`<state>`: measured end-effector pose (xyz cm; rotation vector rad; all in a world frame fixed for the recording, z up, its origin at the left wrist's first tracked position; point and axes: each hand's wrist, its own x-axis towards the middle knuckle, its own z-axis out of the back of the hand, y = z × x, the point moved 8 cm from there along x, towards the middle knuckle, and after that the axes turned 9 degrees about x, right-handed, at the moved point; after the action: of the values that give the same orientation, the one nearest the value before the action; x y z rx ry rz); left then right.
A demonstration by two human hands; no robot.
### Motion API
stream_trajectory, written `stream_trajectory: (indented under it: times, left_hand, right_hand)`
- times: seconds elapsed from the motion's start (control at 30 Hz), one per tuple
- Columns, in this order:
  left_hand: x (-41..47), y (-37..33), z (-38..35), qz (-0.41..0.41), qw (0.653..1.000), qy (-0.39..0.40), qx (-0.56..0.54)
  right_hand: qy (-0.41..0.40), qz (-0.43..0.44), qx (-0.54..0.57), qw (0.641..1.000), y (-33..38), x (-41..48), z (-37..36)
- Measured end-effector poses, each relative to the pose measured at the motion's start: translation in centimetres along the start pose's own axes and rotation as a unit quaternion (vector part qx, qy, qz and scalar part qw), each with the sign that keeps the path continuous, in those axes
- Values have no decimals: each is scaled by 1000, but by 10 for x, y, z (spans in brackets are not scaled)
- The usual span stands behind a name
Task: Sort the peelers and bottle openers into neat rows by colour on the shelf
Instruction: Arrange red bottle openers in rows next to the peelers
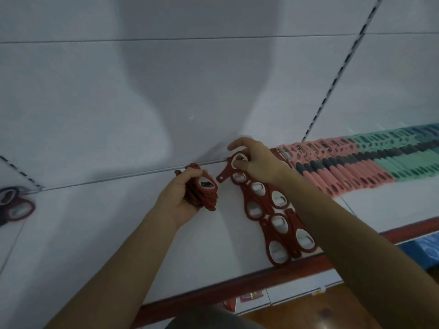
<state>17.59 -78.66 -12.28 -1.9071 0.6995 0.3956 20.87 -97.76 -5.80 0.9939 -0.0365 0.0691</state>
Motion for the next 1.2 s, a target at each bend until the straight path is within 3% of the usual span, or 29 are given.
stream_trajectory:
  times: [0.1, 0.2, 0.3, 0.5, 0.73, 0.93, 1.2]
  left_hand:
    - [2, -4, 3, -9, 1000, -2, -25]
    - [4, -6, 7, -13, 999, -5, -46]
    - [8, -6, 9, -28, 998, 3, -52]
    - [10, -5, 7, -54, 996, -9, -65]
    - [9, -4, 10, -61, 996, -12, -65]
    - [9, -4, 10, -62, 996, -14, -59]
    - [9, -4, 10, -65, 997, -4, -45]
  right_hand:
    - [47, 22, -80, 995, 8, 17, -19]
    - [-21, 69, -150, 986, 7, 27, -22]
    - [-86, 108, -144, 980, 8, 19, -14]
    - [44, 142, -222, 964, 5, 1, -68]
    - [57, 205, -261, 942, 9, -12, -75]
    - [89, 193, -328, 921, 3, -30, -79]
    - [54, 145, -356, 921, 1, -36, -76]
